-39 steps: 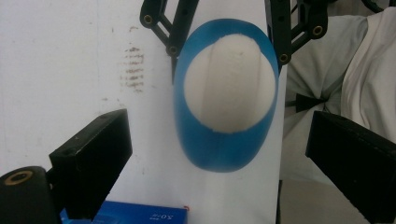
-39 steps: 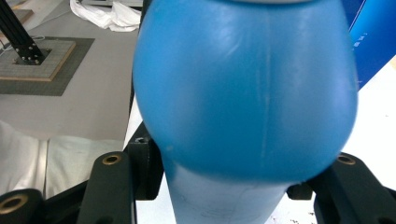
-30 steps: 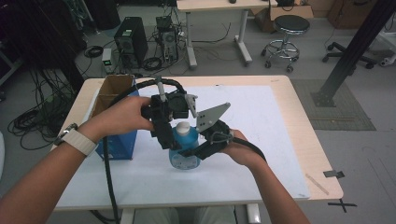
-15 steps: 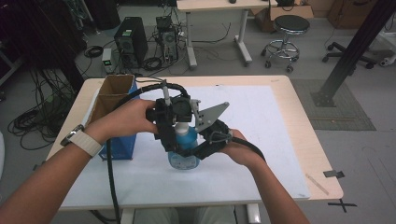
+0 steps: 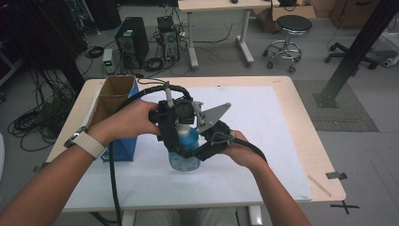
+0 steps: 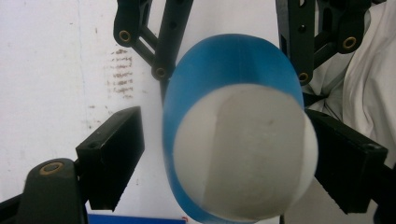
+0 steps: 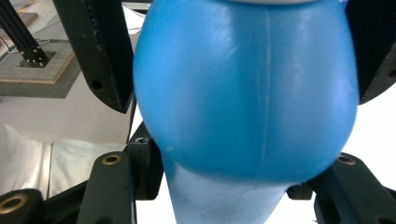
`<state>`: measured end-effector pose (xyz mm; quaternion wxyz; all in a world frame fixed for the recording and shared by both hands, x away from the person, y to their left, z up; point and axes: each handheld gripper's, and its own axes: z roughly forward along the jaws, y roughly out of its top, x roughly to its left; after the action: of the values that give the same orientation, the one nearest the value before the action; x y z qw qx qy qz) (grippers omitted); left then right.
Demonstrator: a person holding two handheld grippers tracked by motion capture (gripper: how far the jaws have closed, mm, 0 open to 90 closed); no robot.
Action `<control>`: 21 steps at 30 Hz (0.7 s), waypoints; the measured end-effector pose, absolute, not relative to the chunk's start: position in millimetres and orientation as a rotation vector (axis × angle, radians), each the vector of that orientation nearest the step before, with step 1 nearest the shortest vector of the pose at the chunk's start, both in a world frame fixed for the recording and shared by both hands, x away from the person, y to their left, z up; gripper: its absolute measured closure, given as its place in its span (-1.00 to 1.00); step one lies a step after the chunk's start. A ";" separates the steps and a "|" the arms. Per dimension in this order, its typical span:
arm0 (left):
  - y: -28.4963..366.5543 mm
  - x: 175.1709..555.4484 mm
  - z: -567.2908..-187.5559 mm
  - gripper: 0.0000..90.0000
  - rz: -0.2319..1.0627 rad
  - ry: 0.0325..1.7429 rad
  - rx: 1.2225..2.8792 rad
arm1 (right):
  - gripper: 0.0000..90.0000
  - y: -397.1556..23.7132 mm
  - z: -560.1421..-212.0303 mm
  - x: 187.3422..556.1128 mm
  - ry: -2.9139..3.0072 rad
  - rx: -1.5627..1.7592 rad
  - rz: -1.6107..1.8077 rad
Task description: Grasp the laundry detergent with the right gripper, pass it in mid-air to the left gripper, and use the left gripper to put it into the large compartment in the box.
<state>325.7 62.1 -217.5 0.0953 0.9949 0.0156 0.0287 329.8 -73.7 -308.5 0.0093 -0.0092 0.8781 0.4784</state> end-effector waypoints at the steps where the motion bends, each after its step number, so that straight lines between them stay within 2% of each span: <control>1: 62.1 325.6 -217.5 -0.60 0.086 0.046 2.950 | -0.03 -73.7 -308.5 329.8 2.743 -0.030 1.494; 21: 61.8 325.4 -218.2 -0.43 0.082 0.048 2.948 | -0.03 -73.0 -308.6 329.2 2.749 -0.028 1.493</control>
<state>325.4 61.8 -218.2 0.0960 0.9949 0.0163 0.0277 329.2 -73.0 -308.6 0.0064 -0.0091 0.8787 0.4772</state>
